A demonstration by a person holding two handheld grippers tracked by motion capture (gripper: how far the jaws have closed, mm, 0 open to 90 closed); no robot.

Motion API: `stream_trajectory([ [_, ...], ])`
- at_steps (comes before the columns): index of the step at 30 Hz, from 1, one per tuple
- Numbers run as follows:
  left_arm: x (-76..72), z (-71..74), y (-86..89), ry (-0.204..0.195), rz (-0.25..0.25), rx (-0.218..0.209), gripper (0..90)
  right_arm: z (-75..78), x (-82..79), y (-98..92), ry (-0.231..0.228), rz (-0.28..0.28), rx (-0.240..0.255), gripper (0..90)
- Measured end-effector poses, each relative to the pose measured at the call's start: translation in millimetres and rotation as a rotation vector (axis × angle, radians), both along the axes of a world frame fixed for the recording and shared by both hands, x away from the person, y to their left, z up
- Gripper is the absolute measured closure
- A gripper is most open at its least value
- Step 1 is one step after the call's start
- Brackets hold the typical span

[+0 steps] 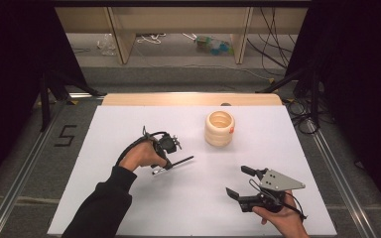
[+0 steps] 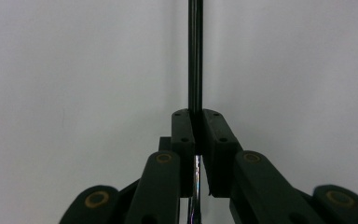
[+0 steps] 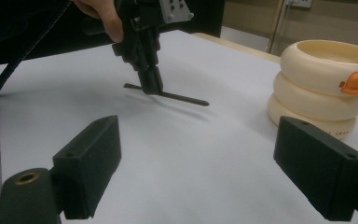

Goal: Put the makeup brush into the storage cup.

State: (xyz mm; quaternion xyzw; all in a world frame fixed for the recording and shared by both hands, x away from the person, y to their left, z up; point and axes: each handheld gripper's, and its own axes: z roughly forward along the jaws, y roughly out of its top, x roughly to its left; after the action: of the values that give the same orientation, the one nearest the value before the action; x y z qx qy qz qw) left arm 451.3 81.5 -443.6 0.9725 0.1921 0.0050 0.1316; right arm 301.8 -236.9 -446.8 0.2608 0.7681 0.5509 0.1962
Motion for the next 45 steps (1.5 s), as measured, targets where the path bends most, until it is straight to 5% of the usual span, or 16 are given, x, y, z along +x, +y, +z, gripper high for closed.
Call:
stream_trajectory([
  [13, -27.3, 21.0, -12.6, -0.010, -0.035, -0.065, 83.6, 0.6, -1.6, 3.5, -0.006, 0.031, -0.018, 16.0],
  [18, -33.7, 26.7, -19.9, -0.058, -0.100, -0.047, 83.6, 1.0, -2.8, 6.6, -0.027, 0.041, -0.041, 15.9],
  [27, -47.2, 33.5, -33.9, -0.057, -0.139, -0.063, 83.6, 2.2, -5.4, 12.8, -0.071, 0.070, -0.088, 15.7],
  [33, -52.0, 37.0, -36.8, -0.053, -0.151, -0.076, 83.6, 2.5, -5.8, 15.3, -0.093, 0.058, -0.075, 15.7],
  [45, -63.9, 39.3, -49.0, -0.044, -0.198, -0.062, 83.6, 6.4, -8.6, 31.8, -0.158, 0.120, -0.188, 16.0],
])
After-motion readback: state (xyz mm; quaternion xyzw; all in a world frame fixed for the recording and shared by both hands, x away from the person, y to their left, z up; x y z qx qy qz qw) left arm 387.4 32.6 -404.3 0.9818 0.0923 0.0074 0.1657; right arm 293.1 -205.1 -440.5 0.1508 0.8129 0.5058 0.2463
